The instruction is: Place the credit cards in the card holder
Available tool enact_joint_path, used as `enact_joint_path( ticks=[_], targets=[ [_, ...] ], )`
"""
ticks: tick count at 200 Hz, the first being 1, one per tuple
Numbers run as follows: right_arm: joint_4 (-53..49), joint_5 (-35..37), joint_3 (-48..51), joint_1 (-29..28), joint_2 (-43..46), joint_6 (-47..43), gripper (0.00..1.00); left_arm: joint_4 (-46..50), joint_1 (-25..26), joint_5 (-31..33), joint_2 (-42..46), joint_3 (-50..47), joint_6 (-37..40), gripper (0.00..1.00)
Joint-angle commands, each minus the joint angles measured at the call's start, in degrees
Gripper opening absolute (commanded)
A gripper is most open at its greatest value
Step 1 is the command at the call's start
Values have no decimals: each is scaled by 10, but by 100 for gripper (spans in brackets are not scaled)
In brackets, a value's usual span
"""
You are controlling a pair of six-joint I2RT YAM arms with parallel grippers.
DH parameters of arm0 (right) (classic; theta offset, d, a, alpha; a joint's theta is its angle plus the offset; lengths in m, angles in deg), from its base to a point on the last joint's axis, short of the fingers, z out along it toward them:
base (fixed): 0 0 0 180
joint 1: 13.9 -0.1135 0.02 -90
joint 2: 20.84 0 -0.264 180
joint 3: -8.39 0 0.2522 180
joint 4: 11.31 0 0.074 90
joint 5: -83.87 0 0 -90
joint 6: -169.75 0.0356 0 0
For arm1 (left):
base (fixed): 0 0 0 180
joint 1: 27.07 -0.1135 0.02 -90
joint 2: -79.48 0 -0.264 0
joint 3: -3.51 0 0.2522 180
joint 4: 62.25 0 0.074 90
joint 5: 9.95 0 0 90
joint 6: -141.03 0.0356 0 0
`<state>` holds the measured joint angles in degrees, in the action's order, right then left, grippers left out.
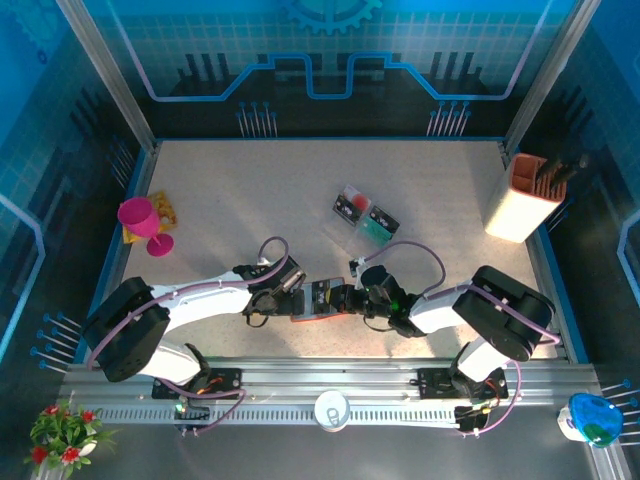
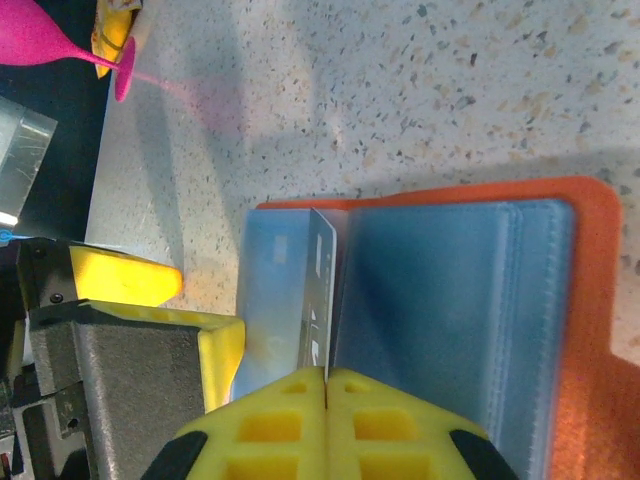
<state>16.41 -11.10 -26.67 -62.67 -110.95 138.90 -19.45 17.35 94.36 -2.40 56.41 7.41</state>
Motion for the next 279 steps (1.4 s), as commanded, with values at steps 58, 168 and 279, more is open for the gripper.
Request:
enact_joint_path(
  ticks=[58, 168, 279],
  targets=[
    [-82, -27, -8, -10, -2, 0, 0, 4, 3, 6, -6, -20, -8, 99],
    [-110, -91, -73, -9, -88, -7, 0, -2, 3, 3, -6, -16, -8, 99],
    [-513, -27, -237, 3, 26, -212, 19, 65, -21, 31, 84, -1, -51, 99]
  ],
)
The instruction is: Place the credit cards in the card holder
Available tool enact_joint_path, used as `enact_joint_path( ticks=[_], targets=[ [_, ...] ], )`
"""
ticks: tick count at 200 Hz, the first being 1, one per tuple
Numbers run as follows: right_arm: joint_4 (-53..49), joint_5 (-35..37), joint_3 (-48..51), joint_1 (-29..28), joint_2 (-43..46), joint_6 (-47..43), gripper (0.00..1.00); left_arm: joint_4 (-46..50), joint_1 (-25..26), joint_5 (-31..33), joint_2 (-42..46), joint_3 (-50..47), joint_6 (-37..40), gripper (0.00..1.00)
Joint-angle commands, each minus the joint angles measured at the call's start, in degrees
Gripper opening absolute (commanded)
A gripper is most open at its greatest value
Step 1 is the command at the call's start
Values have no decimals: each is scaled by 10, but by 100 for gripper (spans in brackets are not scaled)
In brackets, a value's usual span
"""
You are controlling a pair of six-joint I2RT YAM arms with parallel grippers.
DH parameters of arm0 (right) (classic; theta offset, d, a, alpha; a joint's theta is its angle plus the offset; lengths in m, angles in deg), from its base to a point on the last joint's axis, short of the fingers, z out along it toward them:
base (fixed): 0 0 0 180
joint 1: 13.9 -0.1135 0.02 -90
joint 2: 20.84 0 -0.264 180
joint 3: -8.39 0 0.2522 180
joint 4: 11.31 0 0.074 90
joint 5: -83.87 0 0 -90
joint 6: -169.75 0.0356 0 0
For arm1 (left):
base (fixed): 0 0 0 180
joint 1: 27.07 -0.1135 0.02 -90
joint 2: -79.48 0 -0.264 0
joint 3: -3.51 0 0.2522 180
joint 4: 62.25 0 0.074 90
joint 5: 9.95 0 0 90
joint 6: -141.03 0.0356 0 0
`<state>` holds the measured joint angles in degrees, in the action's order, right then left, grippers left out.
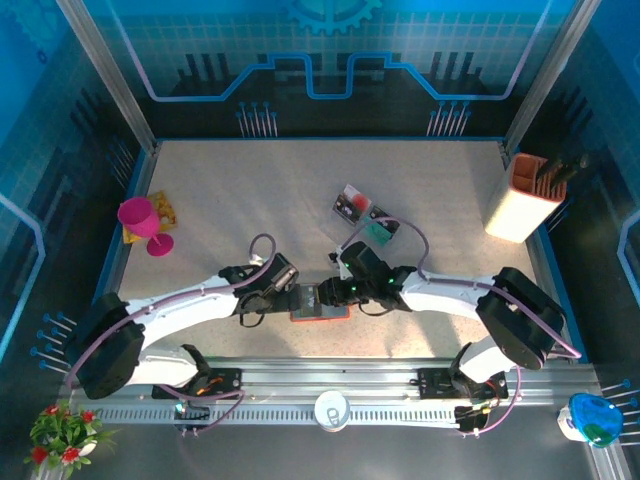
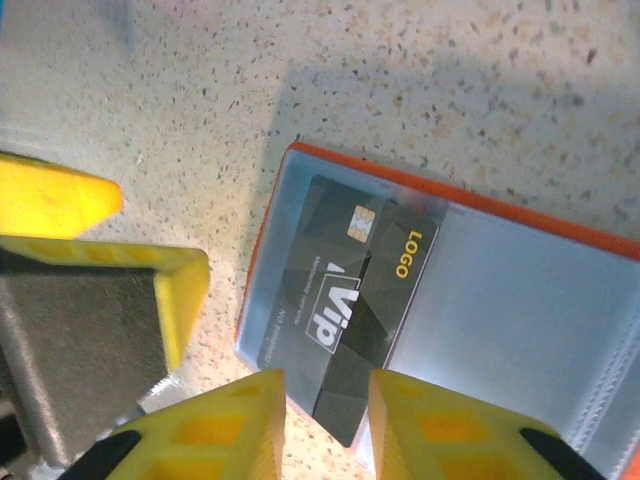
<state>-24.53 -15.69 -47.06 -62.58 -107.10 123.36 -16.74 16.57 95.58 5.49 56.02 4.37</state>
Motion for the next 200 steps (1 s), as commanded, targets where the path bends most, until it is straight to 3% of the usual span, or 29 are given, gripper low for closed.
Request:
enact_joint_path(
  ticks=[1, 19, 44, 200],
  targets=[
    [-105, 19, -35, 2, -13, -58, 19, 38, -14, 19, 5, 3, -20, 99],
    [-118, 26, -57, -3, -35, -67, 10, 44, -25, 18, -9, 2, -19, 99],
    [-133, 36, -82, -14, -62, -81, 6, 44, -32, 16, -32, 4, -14, 99],
    [-139, 22, -159, -50, -169, -84, 3, 4, -33, -12, -116, 16, 13, 99]
  ],
)
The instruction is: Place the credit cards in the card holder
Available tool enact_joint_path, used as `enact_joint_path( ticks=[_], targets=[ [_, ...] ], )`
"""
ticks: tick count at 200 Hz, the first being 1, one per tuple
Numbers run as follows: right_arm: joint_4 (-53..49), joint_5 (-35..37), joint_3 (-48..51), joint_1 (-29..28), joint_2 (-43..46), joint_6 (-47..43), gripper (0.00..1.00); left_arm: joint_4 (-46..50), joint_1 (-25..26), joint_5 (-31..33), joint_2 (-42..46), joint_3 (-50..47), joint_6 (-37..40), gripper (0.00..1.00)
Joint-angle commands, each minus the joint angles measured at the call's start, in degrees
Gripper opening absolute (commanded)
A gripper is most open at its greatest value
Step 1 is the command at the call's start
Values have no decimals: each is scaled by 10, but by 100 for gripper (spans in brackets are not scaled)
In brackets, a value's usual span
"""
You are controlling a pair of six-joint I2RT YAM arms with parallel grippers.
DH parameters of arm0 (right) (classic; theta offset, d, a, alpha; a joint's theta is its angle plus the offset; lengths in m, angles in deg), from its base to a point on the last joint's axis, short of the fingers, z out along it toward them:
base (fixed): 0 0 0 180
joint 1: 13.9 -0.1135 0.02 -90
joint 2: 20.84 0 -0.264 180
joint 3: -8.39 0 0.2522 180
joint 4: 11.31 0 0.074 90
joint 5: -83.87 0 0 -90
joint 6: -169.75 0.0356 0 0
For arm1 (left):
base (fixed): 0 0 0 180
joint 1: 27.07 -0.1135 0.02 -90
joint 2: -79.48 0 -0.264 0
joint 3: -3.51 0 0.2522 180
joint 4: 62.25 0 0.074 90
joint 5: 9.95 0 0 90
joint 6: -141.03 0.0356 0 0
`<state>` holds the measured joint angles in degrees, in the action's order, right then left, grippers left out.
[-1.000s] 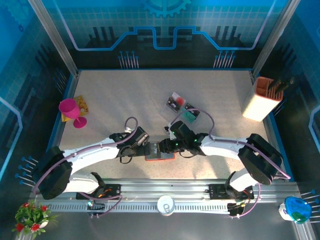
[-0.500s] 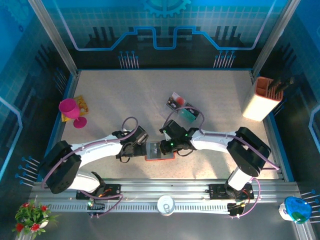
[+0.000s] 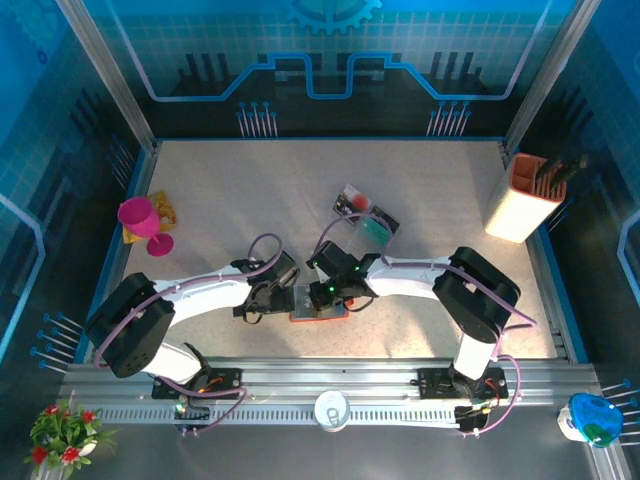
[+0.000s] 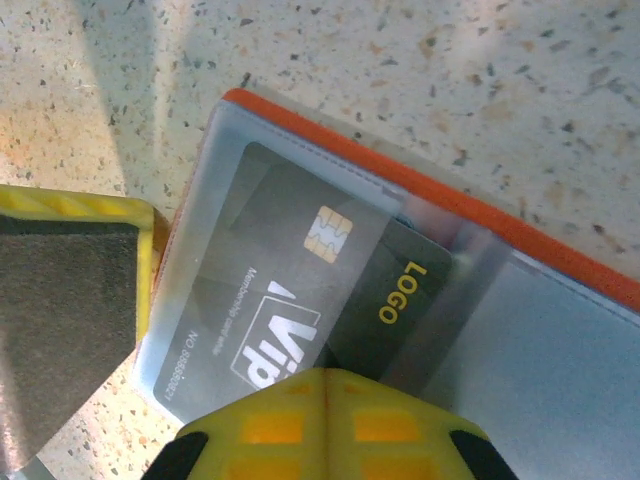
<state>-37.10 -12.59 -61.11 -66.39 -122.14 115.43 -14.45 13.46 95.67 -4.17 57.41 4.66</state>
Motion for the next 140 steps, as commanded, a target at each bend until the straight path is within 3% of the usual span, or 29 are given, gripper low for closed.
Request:
enact_joint_path(
  ticks=[1, 52, 140],
  targets=[
    [-13, -9, -18, -13, -19, -4, 3, -18, -3, -13, -20, 2, 10, 99],
    [-13, -24, -44, -15, -39, -2, 2, -22, -2, -13, -16, -5, 11, 99],
    [-62, 31, -22, 7, 27, -23, 0, -27, -2, -12, -11, -14, 13, 99]
  ],
)
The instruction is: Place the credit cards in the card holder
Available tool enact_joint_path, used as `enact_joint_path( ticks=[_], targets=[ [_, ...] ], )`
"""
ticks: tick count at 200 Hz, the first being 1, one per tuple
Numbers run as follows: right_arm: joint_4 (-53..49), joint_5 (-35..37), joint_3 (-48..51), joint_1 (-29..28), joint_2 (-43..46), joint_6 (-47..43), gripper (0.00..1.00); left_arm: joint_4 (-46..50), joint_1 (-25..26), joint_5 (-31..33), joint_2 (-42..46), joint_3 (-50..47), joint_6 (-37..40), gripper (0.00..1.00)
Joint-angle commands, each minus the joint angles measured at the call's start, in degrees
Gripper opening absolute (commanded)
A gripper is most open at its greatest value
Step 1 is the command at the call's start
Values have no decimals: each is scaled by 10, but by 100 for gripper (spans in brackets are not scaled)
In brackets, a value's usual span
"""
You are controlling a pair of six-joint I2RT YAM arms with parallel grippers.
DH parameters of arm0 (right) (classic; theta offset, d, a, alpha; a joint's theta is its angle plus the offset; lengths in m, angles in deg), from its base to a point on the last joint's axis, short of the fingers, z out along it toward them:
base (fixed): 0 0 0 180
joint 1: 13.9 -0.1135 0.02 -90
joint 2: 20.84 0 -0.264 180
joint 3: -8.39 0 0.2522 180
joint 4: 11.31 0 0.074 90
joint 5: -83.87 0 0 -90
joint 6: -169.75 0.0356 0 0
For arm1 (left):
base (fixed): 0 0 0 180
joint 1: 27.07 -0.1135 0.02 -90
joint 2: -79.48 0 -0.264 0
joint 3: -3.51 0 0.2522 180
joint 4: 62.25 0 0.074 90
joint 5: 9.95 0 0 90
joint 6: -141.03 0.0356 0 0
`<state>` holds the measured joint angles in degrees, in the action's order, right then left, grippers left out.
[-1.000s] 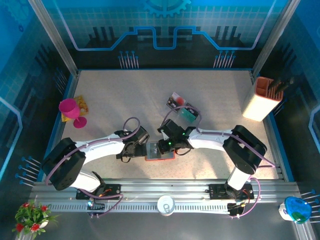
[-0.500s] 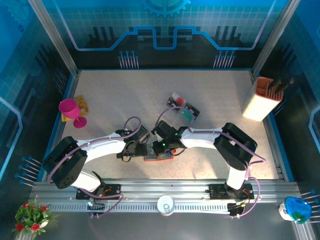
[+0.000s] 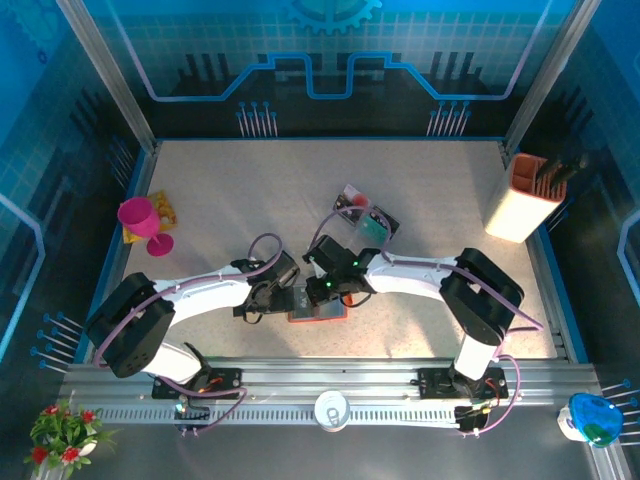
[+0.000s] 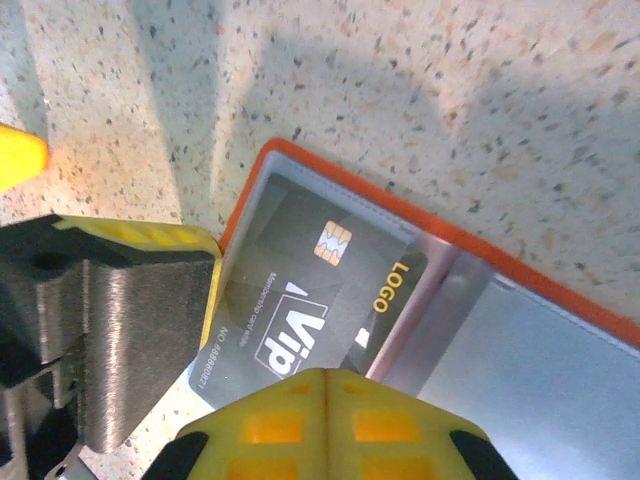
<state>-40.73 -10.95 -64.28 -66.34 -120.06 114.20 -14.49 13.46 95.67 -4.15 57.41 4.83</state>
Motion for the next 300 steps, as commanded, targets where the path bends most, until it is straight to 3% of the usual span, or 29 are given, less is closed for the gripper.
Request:
enact_joint_path(
  ticks=[1, 199, 256, 300],
  targets=[
    [-26, 15, 10, 6, 7, -10, 0, -26, -3, -13, -11, -14, 11, 99],
    [11, -20, -6, -19, -65, 22, 0, -41, -3, -17, -15, -20, 13, 99],
    [41, -45, 1, -9, -43, 29, 1, -30, -3, -11, -2, -14, 15, 99],
    [31, -36, 27, 15, 31, 26, 4, 19, -21, 16, 68, 10, 22, 99]
  ],
)
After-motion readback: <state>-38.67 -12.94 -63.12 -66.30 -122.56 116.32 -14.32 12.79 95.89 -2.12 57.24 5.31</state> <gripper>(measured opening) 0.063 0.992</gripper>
